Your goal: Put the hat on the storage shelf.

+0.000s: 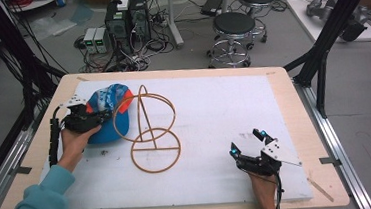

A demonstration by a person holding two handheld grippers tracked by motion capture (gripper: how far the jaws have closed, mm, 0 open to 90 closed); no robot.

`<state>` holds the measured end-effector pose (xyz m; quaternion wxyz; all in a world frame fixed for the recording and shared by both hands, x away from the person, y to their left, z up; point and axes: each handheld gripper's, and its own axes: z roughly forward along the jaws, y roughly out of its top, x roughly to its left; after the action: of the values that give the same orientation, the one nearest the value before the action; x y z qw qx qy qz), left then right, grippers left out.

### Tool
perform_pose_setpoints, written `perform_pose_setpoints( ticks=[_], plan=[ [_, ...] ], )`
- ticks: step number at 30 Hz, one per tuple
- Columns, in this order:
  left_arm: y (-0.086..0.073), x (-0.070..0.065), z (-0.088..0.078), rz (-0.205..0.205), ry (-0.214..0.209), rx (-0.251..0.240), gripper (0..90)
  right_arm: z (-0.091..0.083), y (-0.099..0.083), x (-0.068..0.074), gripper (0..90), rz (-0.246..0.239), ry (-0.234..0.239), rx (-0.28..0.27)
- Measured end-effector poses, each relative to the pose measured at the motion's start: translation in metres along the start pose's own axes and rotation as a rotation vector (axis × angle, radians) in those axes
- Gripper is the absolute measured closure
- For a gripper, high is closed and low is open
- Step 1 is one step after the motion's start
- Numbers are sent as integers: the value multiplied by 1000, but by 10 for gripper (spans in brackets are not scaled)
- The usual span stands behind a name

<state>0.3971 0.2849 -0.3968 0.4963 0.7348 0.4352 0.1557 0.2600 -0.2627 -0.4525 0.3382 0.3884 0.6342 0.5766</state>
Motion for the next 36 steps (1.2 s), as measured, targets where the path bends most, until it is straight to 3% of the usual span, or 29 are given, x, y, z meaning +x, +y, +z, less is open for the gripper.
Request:
perform_pose_setpoints(
  ticks=[13, 27, 36],
  plan=[
    [9, -1, -30, 16, 14, -53, 825, 0, 0, 1, 74, -4, -3, 3],
    [44, -3, -76, 65, -7, -136, 829, 0, 0, 1, 74, -13, -4, 2],
    [69, -17, -98, 101, -37, -195, 829, 0, 0, 1, 74, -15, -6, 2]
  ],
)
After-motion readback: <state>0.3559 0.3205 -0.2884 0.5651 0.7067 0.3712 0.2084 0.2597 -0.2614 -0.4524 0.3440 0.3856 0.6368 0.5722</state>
